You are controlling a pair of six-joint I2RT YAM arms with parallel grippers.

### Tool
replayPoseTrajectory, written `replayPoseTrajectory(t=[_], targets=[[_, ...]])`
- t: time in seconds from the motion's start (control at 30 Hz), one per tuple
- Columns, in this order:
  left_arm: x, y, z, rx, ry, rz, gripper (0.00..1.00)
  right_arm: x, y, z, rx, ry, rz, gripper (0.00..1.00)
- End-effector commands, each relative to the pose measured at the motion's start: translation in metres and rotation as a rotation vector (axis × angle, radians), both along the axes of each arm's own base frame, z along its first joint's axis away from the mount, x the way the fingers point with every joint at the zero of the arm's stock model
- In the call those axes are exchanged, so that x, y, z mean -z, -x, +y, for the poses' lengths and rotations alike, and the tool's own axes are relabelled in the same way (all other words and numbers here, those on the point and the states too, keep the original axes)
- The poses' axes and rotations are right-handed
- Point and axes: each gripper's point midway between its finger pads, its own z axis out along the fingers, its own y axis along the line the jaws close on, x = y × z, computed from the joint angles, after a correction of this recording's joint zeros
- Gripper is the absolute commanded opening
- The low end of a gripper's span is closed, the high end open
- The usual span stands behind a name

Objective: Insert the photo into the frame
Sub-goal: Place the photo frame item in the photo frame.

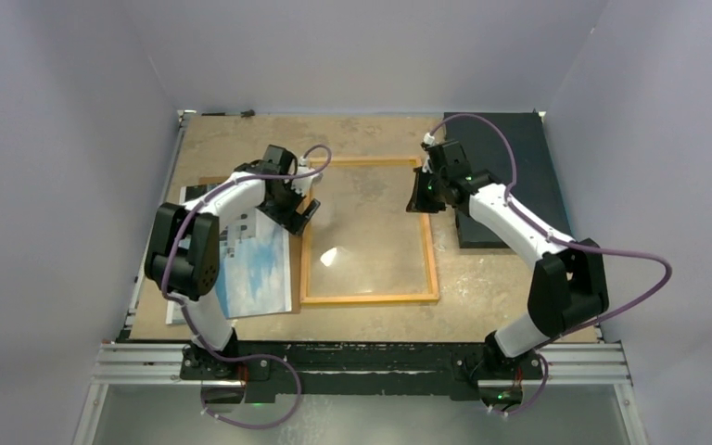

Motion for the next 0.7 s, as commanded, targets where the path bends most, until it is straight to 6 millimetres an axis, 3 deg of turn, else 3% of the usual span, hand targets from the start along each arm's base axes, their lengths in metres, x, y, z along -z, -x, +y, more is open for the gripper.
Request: replayPoseTrajectory(t=[0.0, 0.17, 0.47, 0.53, 0.67], targets=[[-0.057, -0.021, 0.011, -0.036, -0.029, -0.193, 0.96, -0.028, 0.006, 0.02, -0.041, -0.118, -0.057, 0.0], [-0.09, -0.036, 0.056, -0.165, -0.21, -0.383, 1.0, -0.022, 0.008, 0.022, -0.065, -0.124, -0.052, 0.0], [-0.127, -0.032, 0.14, -0.261, -0.348, -0.442, 1.0, -0.029, 0.009, 0.017, -0.037, -0.122, -0.096, 0.0], [-0.133, -0.031, 0.146, -0.259, -0.336, -0.437, 1.0, -0.03, 0.011, 0.016, -0.036, -0.128, -0.101, 0.0], [-0.137, -0.028, 0.136, -0.252, -0.275, -0.428, 1.0, -0.029, 0.013, 0.015, -0.031, -0.124, -0.083, 0.0]])
